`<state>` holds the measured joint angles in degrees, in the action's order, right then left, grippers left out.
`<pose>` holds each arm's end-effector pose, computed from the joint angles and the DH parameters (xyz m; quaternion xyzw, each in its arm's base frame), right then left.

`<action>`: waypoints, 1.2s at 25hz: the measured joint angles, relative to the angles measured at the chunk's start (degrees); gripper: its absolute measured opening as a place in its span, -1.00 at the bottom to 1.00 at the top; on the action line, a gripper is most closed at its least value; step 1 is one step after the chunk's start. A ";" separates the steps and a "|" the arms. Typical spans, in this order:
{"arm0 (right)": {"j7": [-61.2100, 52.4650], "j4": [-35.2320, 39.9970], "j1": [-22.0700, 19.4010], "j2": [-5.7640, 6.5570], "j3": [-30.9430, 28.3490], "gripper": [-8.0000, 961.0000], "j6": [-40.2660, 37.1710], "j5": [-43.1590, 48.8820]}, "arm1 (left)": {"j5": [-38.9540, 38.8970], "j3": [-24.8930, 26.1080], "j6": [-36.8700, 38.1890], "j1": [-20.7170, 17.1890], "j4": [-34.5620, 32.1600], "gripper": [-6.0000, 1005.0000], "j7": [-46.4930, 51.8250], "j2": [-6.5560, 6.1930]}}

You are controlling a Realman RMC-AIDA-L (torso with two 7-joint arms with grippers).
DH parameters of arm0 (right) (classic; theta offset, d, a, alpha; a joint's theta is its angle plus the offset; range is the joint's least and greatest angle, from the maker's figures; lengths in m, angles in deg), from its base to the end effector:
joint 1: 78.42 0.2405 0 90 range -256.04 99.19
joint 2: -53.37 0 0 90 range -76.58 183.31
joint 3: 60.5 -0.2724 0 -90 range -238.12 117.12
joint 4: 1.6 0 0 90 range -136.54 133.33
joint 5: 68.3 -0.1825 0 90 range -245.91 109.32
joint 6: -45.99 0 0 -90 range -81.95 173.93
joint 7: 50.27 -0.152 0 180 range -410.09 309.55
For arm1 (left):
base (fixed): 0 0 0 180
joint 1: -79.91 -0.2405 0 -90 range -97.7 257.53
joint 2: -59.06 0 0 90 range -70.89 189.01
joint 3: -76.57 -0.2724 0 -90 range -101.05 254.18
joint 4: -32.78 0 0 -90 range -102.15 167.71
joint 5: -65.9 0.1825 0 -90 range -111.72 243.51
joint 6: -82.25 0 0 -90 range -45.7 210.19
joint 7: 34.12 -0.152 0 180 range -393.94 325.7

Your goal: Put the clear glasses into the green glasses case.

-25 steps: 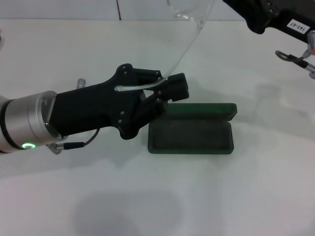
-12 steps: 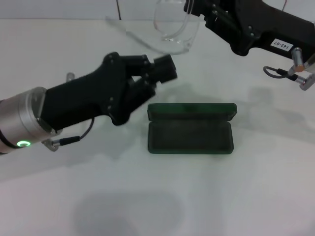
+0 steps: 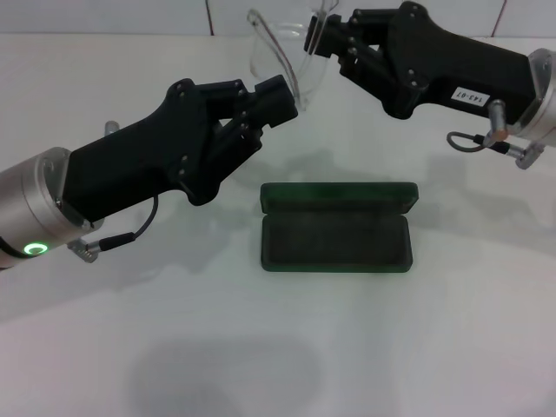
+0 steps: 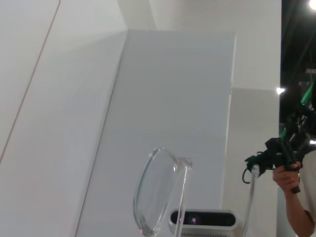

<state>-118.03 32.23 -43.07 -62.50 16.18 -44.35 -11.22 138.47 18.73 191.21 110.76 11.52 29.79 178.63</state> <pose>0.1340 0.3336 -0.0006 -0.8670 0.0472 0.4906 0.0732 -0.1793 0.2793 -0.0075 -0.8301 -0.0961 -0.5481 0.0354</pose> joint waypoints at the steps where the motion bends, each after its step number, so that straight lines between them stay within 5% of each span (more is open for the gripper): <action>1: 0.00 -0.02 0.06 -0.05 0.10 -0.88 0.03 0.20 | 0.00 0.00 -0.07 0.00 0.02 -0.81 0.02 0.01; 30: 0.00 -0.10 -0.23 -0.23 1.63 -0.88 0.06 -0.54 | -1.33 0.01 -0.81 -1.05 2.21 -0.81 0.06 -0.12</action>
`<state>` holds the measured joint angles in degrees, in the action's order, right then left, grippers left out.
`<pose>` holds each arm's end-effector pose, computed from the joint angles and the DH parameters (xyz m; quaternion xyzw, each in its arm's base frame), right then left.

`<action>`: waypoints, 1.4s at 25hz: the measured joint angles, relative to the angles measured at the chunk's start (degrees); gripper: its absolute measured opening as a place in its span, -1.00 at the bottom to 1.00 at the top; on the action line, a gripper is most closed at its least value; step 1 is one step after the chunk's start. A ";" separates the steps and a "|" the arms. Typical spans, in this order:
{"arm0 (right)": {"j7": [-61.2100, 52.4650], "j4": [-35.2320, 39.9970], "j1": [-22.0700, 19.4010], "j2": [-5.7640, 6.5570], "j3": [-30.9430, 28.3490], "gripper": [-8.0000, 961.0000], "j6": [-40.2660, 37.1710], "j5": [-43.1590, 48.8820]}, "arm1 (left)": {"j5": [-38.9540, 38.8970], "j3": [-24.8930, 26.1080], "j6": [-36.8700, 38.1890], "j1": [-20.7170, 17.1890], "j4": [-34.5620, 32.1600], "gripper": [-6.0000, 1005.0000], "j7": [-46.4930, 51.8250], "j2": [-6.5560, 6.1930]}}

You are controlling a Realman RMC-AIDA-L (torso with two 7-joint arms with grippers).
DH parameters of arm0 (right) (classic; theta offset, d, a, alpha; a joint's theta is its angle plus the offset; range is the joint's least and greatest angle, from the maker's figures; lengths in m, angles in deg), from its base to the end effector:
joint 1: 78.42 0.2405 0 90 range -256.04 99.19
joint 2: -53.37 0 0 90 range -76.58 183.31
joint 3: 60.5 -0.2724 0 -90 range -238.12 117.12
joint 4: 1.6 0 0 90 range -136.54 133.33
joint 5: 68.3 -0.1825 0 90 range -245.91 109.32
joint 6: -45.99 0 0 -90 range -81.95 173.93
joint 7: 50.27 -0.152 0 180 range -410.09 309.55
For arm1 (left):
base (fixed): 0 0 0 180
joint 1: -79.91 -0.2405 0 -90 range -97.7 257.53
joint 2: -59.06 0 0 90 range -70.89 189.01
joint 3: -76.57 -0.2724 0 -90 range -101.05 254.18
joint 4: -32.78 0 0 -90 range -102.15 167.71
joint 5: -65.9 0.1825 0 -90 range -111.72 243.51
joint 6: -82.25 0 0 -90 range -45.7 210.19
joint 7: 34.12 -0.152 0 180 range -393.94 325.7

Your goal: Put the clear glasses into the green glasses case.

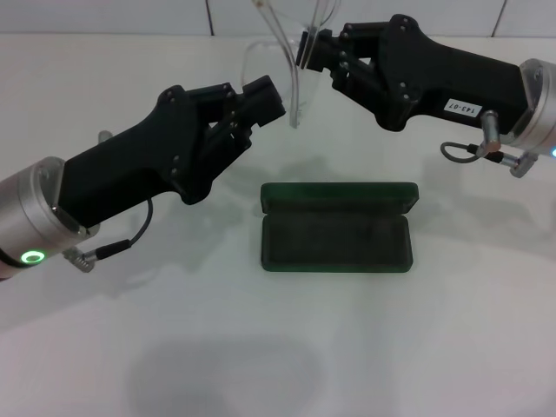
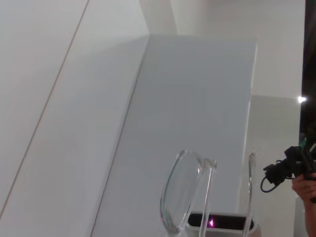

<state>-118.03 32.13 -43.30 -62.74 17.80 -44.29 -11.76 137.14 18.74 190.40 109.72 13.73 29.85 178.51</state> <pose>0.1338 0.3298 -0.0059 -0.8686 0.0505 0.4888 0.0635 -0.1882 0.2776 -0.0088 -0.8220 -0.1251 -0.5533 0.0500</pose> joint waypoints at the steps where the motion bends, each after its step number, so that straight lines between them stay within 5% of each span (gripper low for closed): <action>1: 0.00 -0.03 -0.07 0.00 -0.03 -0.88 -0.06 -0.20 | 0.01 0.00 0.04 -0.07 -0.01 -0.81 0.00 0.00; 35: 2.29 -1.84 0.52 -0.09 5.86 -0.88 2.59 -1.95 | -2.25 -0.29 5.34 3.80 0.07 -0.81 3.11 0.52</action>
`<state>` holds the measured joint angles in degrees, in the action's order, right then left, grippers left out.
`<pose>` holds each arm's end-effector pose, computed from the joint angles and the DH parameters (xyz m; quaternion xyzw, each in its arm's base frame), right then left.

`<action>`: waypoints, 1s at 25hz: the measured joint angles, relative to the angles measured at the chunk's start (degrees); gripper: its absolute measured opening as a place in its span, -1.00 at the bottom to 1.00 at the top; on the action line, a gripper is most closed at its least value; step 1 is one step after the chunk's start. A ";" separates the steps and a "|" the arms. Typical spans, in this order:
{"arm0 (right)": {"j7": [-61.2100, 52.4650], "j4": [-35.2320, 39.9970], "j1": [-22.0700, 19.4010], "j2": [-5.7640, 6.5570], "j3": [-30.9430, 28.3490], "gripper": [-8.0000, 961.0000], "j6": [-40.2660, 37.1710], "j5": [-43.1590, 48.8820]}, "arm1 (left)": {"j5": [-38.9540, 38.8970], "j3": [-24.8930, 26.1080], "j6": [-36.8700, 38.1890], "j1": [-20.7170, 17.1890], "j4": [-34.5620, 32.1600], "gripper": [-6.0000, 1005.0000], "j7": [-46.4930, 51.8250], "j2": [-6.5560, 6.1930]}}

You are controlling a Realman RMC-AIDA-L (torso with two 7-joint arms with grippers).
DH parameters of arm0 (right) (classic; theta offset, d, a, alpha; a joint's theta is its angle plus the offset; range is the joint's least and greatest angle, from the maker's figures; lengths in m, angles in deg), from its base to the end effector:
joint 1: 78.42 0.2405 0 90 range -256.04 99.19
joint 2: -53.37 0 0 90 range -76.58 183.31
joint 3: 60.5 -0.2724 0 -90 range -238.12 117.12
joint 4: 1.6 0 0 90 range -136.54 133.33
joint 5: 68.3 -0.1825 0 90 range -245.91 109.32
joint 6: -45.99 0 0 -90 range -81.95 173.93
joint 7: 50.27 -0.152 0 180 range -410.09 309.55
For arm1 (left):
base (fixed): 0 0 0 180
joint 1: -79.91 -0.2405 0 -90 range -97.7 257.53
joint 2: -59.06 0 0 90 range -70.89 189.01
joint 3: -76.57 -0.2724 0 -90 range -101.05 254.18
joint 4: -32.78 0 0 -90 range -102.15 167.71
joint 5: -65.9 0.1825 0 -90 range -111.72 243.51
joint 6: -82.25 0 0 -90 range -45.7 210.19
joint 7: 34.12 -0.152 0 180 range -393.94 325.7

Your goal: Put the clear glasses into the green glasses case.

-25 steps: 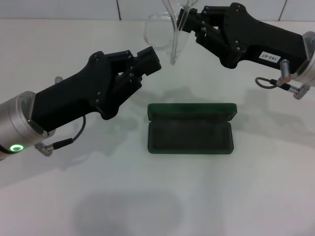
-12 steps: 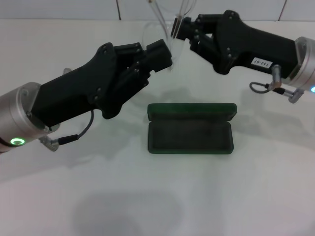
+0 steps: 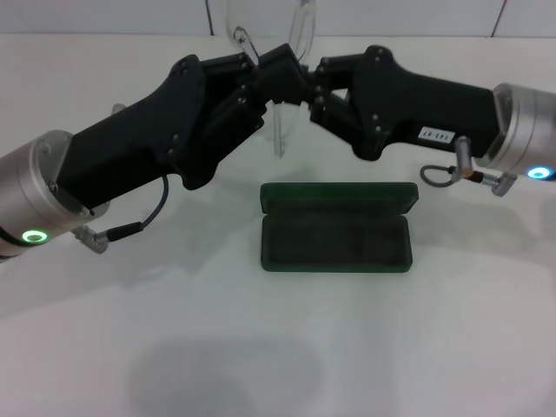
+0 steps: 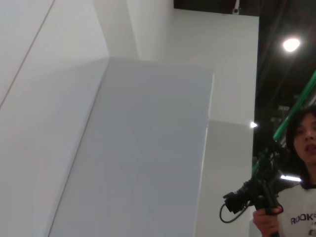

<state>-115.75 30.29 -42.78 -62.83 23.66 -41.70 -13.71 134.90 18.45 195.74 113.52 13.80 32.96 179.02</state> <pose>0.1353 0.3259 -0.0245 -0.8815 0.0548 0.4659 0.0533 -0.1622 0.2790 -0.0010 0.8022 0.0960 0.5893 0.0093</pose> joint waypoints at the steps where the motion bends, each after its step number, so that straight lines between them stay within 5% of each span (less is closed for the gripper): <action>1: 0.01 0.00 0.03 0.00 0.42 -0.88 0.08 -0.02 | -0.19 0.00 0.00 0.01 0.00 -0.81 -0.02 0.00; 25: 0.00 0.84 0.21 0.00 4.00 -0.88 0.00 -0.71 | -0.45 -0.01 -0.12 -0.56 0.90 -0.81 -0.11 0.01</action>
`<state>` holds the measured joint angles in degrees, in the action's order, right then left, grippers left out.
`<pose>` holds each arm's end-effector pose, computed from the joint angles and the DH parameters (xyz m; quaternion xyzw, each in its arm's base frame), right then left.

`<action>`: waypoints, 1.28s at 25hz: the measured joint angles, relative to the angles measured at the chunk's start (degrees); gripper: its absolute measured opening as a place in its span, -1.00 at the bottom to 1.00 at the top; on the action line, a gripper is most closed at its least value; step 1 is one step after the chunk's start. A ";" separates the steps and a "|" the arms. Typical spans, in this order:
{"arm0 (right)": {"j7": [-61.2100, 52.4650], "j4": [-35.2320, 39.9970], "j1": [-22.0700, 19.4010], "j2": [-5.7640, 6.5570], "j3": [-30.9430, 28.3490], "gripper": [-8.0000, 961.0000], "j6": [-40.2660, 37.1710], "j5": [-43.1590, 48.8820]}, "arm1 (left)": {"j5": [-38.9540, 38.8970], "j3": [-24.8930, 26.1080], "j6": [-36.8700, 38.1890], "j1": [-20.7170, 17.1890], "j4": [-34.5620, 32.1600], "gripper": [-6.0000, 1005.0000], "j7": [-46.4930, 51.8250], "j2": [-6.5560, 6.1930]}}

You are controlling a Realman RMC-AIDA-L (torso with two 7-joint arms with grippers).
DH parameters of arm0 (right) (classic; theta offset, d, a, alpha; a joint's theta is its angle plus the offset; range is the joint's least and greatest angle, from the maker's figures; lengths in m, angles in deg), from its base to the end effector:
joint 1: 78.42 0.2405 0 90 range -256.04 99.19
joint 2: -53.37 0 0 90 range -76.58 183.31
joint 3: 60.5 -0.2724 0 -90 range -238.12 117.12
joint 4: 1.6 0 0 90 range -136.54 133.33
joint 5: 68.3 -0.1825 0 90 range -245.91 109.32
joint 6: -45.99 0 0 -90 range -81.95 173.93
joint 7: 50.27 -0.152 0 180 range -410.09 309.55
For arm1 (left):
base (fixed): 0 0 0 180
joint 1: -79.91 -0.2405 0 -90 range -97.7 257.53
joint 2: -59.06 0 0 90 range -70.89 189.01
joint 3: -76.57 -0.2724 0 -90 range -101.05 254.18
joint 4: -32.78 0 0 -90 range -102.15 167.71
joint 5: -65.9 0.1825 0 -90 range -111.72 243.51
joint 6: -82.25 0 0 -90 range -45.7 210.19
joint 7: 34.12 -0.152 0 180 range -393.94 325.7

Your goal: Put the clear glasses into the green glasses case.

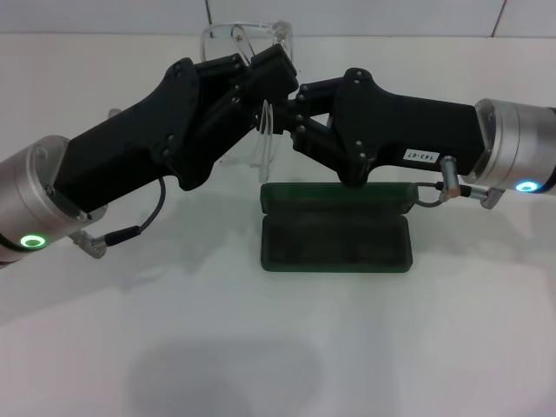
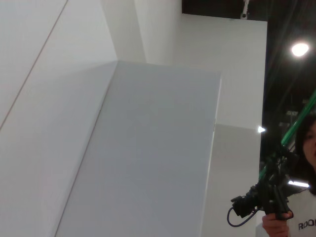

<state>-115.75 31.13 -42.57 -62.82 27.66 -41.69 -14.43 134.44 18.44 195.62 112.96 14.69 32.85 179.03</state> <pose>0.1304 0.3178 -0.0333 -0.8886 0.0446 0.4557 0.0258 -0.1661 0.2775 -0.0017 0.7986 0.1068 0.5923 0.0036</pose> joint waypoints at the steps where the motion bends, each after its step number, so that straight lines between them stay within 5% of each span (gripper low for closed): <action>1: 0.00 0.00 -0.01 0.00 0.00 -0.88 -0.04 0.00 | 0.00 -0.01 0.00 0.00 -0.01 -0.81 0.00 0.00; 32: 0.99 -0.63 -0.53 -0.01 1.14 -0.87 -0.47 -3.46 | 0.01 -0.23 0.01 -0.06 0.61 -0.81 -0.51 -0.01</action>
<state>-114.75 30.50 -43.10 -62.83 28.80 -42.17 -17.88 134.45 18.21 195.63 112.90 15.30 32.34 179.02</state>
